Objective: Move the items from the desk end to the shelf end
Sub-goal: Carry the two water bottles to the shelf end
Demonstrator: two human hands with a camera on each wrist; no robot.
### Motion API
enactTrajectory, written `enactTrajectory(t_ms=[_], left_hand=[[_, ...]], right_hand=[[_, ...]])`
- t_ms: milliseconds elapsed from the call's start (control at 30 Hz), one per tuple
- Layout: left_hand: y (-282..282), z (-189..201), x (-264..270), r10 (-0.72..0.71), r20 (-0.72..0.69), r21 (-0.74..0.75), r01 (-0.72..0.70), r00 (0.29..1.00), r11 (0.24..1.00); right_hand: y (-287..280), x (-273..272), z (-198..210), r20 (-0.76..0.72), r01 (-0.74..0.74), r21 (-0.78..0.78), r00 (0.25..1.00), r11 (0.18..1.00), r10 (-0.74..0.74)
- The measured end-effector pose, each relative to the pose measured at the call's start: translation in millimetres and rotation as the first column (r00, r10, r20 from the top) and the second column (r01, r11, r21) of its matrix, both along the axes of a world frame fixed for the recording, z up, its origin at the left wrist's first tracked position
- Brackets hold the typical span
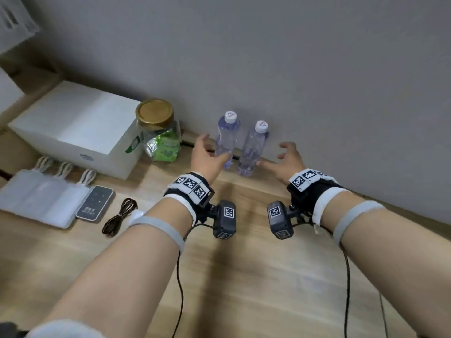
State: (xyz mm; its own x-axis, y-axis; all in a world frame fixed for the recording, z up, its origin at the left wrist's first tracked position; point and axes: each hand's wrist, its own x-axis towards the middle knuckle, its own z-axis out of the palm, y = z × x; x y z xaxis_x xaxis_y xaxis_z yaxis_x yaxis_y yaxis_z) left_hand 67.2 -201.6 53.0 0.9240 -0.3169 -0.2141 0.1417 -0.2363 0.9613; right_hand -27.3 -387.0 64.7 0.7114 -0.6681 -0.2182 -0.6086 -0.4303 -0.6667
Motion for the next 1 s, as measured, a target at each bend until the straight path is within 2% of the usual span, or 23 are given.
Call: enactTrajectory(t_ms=[67, 267, 400, 500, 567, 667, 833, 900, 1000], left_hand=[[-17.9, -8.2, 23.1, -0.060, 0.035, 0.053, 0.058, 0.998, 0.997], [-54.4, -33.2, 73.9, -0.200, 0.170, 0.088, 0.187, 0.965, 0.978], [-53.9, -47.8, 73.8, -0.194, 0.168, 0.048, 0.189, 0.967, 0.981], [-43.1, -57.1, 55.1, -0.194, 0.122, 0.010, 0.194, 0.973, 0.981], [-35.0, -54.7, 32.5, -0.184, 0.086, -0.024, 0.187, 0.979, 0.982], [-22.8, -49.3, -8.4, -0.155, 0.055, -0.040, 0.157, 0.986, 0.987], [-23.5, -16.3, -90.0, -0.127, -0.010, -0.181, 0.124, 0.992, 0.976], [-36.2, 2.8, -127.8, -0.131, -0.021, -0.241, 0.122, 0.991, 0.963], [-61.4, 30.1, -191.6, -0.189, -0.027, -0.299, 0.172, 0.982, 0.939]], right_hand=[[-8.6, 15.8, -9.7, 0.011, 0.018, 0.087, 1.000, 0.996, -0.019], [-16.1, 61.0, -34.8, 0.116, -0.033, 0.156, 0.993, 0.987, 0.015], [-2.4, 68.4, -49.1, 0.162, -0.015, 0.152, 0.987, 0.988, -0.010], [9.6, 50.0, -51.8, 0.225, 0.048, 0.169, 0.970, 0.984, -0.086], [16.1, 27.3, -50.7, 0.266, 0.097, 0.204, 0.952, 0.974, -0.151], [21.5, -22.8, -51.7, 0.233, 0.191, 0.253, 0.939, 0.948, -0.252], [21.5, -146.2, -31.8, 0.276, 0.276, 0.368, 0.879, 0.888, -0.388], [18.5, -201.5, -15.3, 0.310, 0.312, 0.403, 0.838, 0.860, -0.450], [6.6, -288.8, 14.3, 0.418, 0.345, 0.459, 0.729, 0.819, -0.542]])
